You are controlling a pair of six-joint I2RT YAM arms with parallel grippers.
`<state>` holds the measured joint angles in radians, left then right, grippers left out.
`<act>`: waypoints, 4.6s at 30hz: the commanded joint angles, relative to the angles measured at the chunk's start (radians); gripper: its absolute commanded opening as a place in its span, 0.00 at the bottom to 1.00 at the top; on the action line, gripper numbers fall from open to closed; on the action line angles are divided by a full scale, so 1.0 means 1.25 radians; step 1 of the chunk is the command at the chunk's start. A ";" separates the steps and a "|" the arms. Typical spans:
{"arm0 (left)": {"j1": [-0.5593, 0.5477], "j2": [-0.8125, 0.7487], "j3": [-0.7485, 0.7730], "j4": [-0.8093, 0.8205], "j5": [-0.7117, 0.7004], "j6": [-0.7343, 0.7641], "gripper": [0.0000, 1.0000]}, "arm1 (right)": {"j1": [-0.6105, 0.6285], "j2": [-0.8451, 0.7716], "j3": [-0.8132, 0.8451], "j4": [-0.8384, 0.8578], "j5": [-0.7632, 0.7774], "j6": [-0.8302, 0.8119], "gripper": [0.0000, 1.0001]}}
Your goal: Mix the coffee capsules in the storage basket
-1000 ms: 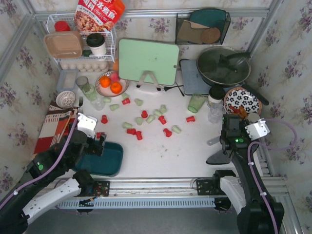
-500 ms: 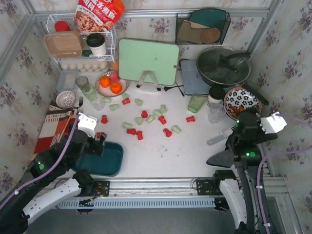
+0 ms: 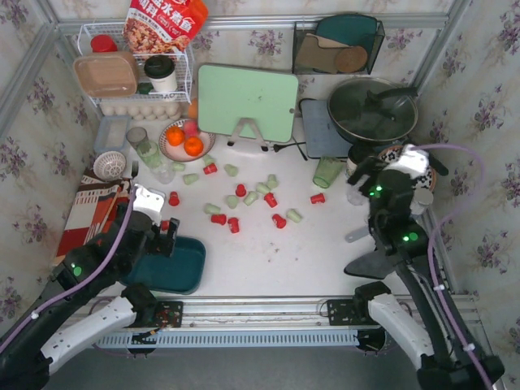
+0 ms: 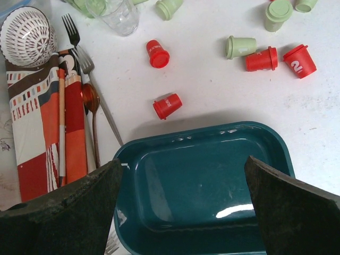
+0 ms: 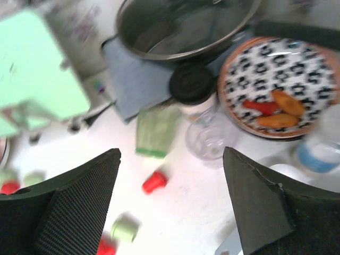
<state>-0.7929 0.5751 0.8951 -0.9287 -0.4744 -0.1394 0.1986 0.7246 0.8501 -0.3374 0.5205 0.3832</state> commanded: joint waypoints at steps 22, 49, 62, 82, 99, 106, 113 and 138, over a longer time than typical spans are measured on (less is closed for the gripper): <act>0.036 0.234 -0.107 0.040 -0.214 -0.675 0.99 | 0.465 0.352 -0.230 0.396 -0.150 -0.216 0.90; 0.226 0.526 -0.170 0.186 -0.095 -0.846 0.45 | 0.469 0.275 -0.349 0.501 -0.239 -0.172 0.91; 0.228 0.485 -0.153 0.249 -0.124 -0.567 0.02 | 0.469 0.283 -0.348 0.498 -0.220 -0.169 0.91; 0.359 0.630 -0.047 0.382 0.107 -0.124 0.00 | 0.471 0.277 -0.347 0.490 -0.238 -0.164 0.91; 0.288 0.729 0.002 0.472 0.265 -0.171 0.00 | 0.472 0.302 -0.340 0.490 -0.241 -0.167 0.92; 0.229 0.787 0.052 0.450 0.225 -0.222 0.00 | 0.472 0.313 -0.340 0.488 -0.232 -0.170 0.92; 0.213 0.750 0.041 0.380 0.166 -0.327 0.00 | 0.473 0.317 -0.339 0.490 -0.233 -0.169 0.93; 0.036 0.562 0.180 0.192 -0.052 -0.235 0.00 | 0.479 0.269 -0.334 0.466 0.019 -0.102 0.93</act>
<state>-0.7204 1.3262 1.0801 -0.6239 -0.4694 -0.5049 0.7982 1.0668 0.4042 0.2707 0.3328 0.1799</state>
